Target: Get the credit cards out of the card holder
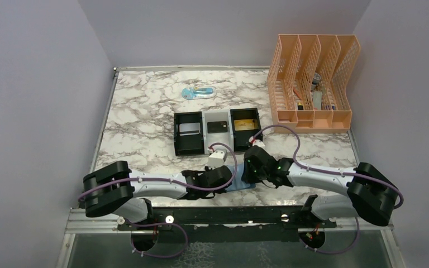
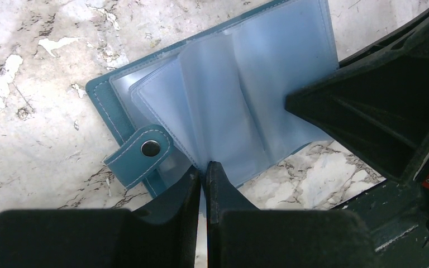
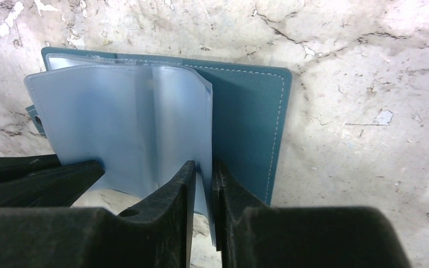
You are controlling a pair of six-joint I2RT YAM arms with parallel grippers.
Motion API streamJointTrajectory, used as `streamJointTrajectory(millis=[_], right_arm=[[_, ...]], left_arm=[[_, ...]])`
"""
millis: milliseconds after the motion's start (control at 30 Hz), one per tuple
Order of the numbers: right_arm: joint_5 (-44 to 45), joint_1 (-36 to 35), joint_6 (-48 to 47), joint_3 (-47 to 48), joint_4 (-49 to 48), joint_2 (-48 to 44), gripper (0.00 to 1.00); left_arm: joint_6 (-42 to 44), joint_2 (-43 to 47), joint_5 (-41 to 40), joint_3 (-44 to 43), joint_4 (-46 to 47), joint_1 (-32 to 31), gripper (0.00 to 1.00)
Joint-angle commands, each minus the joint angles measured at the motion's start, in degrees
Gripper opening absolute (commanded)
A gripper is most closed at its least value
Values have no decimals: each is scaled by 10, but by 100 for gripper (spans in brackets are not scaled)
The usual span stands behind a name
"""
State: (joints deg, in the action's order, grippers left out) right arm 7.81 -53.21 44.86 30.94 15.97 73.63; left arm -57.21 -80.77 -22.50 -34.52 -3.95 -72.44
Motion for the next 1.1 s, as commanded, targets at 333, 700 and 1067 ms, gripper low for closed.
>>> streamJointTrajectory(millis=[333,700,1067], right_arm=[[61,2,2,-36,35,-76,36],[150,2,-62,-1,39,-221,53],[245,2,-222,-53,-149,-361,73]], left_arm=[[37,99,-20,21,-89,-6,39],[126,214,-68,-22,-165,-4,84],[226,228,-42,-102,-268,207,99]])
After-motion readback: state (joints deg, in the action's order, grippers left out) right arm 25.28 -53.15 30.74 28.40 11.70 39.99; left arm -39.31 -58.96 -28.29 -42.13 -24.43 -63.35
